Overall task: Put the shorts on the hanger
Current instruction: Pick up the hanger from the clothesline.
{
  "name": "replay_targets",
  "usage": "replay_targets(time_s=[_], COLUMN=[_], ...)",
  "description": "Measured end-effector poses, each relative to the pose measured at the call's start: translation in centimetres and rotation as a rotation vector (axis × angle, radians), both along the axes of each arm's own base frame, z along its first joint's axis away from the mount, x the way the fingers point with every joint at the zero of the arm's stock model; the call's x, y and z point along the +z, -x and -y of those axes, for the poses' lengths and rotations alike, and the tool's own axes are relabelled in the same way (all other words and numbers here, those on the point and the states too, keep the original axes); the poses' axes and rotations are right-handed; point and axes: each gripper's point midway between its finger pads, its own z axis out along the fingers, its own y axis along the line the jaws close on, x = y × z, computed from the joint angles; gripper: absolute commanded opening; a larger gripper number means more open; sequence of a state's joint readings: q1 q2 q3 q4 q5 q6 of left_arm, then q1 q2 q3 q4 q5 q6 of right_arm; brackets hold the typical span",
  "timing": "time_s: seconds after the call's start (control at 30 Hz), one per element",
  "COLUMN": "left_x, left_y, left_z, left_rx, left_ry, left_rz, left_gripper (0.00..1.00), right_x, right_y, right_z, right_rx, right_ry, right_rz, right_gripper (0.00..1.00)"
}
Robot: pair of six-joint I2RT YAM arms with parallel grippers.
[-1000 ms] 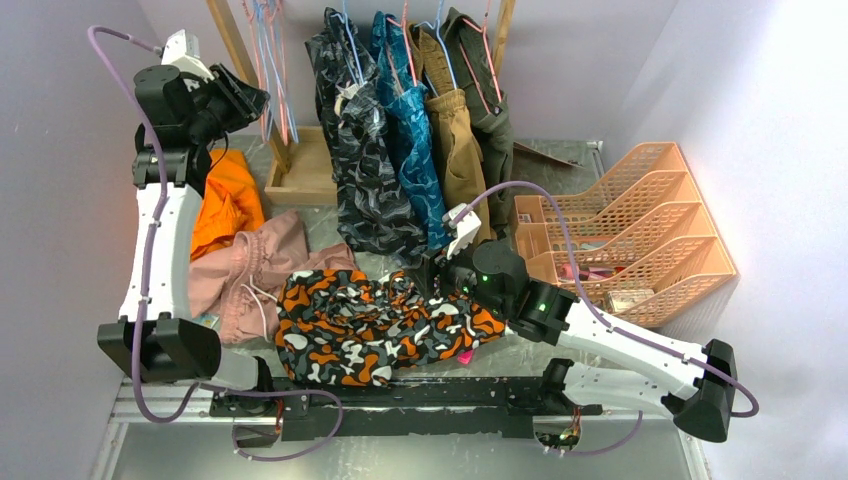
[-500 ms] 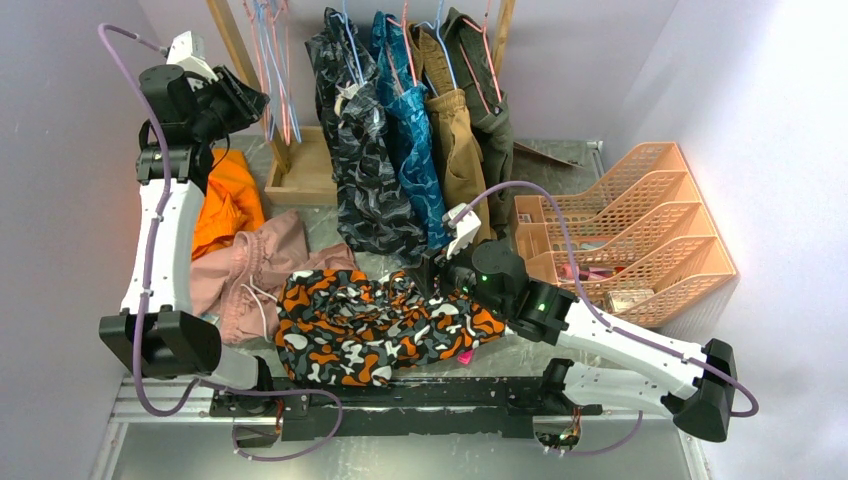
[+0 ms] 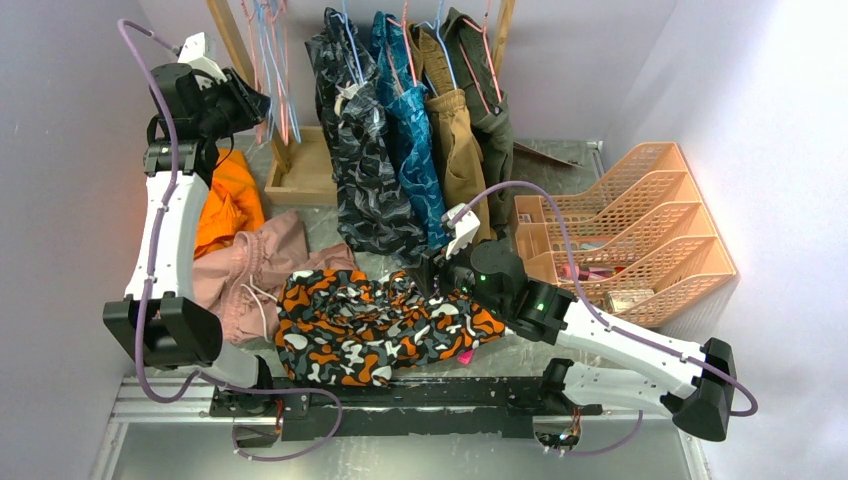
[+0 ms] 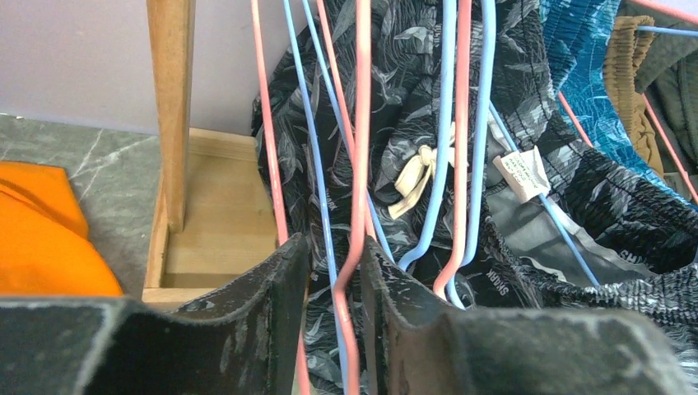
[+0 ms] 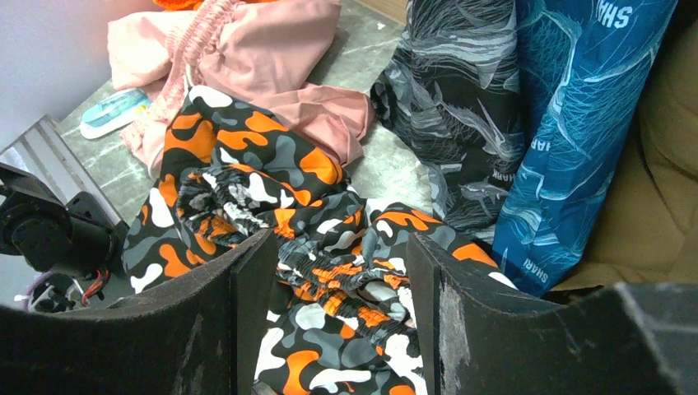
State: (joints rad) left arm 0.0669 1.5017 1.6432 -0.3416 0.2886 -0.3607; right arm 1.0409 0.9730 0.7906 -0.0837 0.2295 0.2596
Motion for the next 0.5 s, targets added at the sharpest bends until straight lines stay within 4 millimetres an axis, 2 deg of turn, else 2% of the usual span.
replay_targets(time_s=[0.23, 0.33, 0.5], left_x=[0.1, 0.5, 1.1], left_y=[0.0, 0.0, 0.2], left_z=[0.1, 0.3, 0.6], left_rx=[-0.006, -0.012, -0.022], left_ry=[-0.011, -0.020, -0.036], left_rz=[0.005, 0.018, 0.035], left_gripper=[0.18, 0.07, 0.07], right_x=[-0.1, -0.1, -0.1], right_y=[0.0, 0.0, -0.1], right_z=[0.1, 0.1, 0.1], right_rx=[-0.003, -0.003, -0.004], right_ry=[0.005, 0.006, 0.007], right_rz=[0.001, 0.001, 0.002], right_gripper=[0.63, 0.63, 0.63])
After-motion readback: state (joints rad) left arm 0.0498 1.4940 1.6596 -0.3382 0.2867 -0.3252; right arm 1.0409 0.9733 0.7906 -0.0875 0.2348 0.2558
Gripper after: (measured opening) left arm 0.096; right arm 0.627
